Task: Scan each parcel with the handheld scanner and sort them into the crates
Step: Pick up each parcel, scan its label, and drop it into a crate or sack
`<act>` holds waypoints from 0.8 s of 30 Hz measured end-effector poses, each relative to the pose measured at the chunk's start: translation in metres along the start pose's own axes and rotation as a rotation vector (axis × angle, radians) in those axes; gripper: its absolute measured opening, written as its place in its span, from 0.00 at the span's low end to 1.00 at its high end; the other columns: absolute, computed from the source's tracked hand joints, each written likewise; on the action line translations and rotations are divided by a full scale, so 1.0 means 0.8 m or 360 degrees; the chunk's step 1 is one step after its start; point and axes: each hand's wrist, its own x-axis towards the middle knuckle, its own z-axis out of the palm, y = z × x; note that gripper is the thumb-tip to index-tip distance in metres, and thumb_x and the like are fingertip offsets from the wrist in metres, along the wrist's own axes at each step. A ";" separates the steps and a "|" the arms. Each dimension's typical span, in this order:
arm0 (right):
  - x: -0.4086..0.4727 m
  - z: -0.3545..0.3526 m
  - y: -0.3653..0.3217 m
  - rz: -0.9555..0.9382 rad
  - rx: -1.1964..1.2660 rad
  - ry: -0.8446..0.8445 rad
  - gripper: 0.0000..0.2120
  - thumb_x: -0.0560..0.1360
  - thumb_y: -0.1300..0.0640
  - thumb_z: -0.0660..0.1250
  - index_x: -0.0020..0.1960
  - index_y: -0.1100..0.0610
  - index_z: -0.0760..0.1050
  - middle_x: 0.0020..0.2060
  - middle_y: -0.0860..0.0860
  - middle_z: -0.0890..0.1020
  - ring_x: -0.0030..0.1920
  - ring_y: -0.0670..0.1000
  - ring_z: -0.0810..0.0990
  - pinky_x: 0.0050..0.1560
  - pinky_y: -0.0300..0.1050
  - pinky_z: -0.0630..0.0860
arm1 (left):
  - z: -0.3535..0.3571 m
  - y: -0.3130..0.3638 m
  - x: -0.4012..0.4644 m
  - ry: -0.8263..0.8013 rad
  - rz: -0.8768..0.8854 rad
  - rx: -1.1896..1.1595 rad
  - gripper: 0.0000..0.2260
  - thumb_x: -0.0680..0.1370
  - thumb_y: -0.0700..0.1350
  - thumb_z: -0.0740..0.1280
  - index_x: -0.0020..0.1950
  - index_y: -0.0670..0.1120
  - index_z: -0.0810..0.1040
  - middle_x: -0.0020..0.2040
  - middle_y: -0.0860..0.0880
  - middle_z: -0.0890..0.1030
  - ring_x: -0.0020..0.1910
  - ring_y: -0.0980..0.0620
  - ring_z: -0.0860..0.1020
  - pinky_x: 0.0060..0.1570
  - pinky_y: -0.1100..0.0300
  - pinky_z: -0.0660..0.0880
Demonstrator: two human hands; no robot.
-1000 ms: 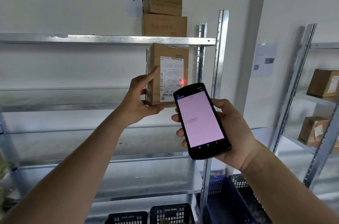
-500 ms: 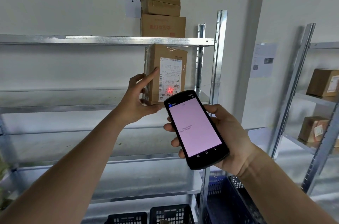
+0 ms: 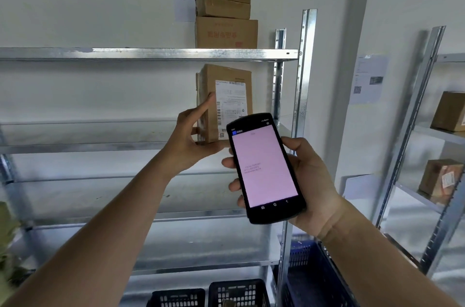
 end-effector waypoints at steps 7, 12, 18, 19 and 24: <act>0.048 -0.003 0.007 -0.0294 -0.0002 0.0280 0.30 0.80 0.40 0.57 0.72 0.56 0.79 0.63 0.62 0.84 0.57 0.65 0.82 0.53 0.60 0.84 | 0.002 0.002 -0.049 0.0312 -0.0268 -0.0229 0.46 0.72 0.44 0.83 0.81 0.67 0.63 0.75 0.59 0.74 0.74 0.55 0.72 0.62 0.62 0.78; 0.094 0.003 0.044 -0.0203 0.0086 0.0107 0.26 0.75 0.40 0.59 0.61 0.53 0.86 0.60 0.59 0.85 0.52 0.61 0.83 0.54 0.63 0.84 | -0.035 -0.011 -0.107 0.0395 -0.0453 -0.0171 0.46 0.74 0.36 0.80 0.83 0.63 0.62 0.74 0.58 0.76 0.72 0.56 0.76 0.62 0.63 0.78; 0.164 0.061 0.131 0.0020 0.0134 -0.0137 0.25 0.78 0.41 0.59 0.63 0.57 0.79 0.57 0.61 0.79 0.49 0.60 0.80 0.56 0.61 0.79 | -0.115 -0.028 -0.200 0.0665 -0.0675 -0.0043 0.46 0.73 0.35 0.80 0.82 0.64 0.63 0.74 0.47 0.75 0.72 0.47 0.77 0.62 0.60 0.80; 0.176 0.077 0.148 0.0061 0.0149 -0.0164 0.26 0.77 0.41 0.58 0.64 0.58 0.79 0.56 0.61 0.80 0.49 0.61 0.81 0.54 0.60 0.80 | -0.134 -0.029 -0.217 0.0690 -0.0691 -0.0041 0.46 0.74 0.33 0.79 0.83 0.61 0.62 0.74 0.47 0.75 0.71 0.47 0.78 0.61 0.61 0.80; 0.236 0.176 0.231 0.0145 0.0148 -0.0332 0.28 0.71 0.39 0.64 0.60 0.60 0.79 0.53 0.63 0.77 0.45 0.66 0.78 0.52 0.61 0.74 | -0.245 -0.055 -0.303 0.0778 -0.0814 -0.0029 0.45 0.76 0.31 0.77 0.85 0.56 0.60 0.76 0.46 0.75 0.75 0.44 0.75 0.69 0.37 0.77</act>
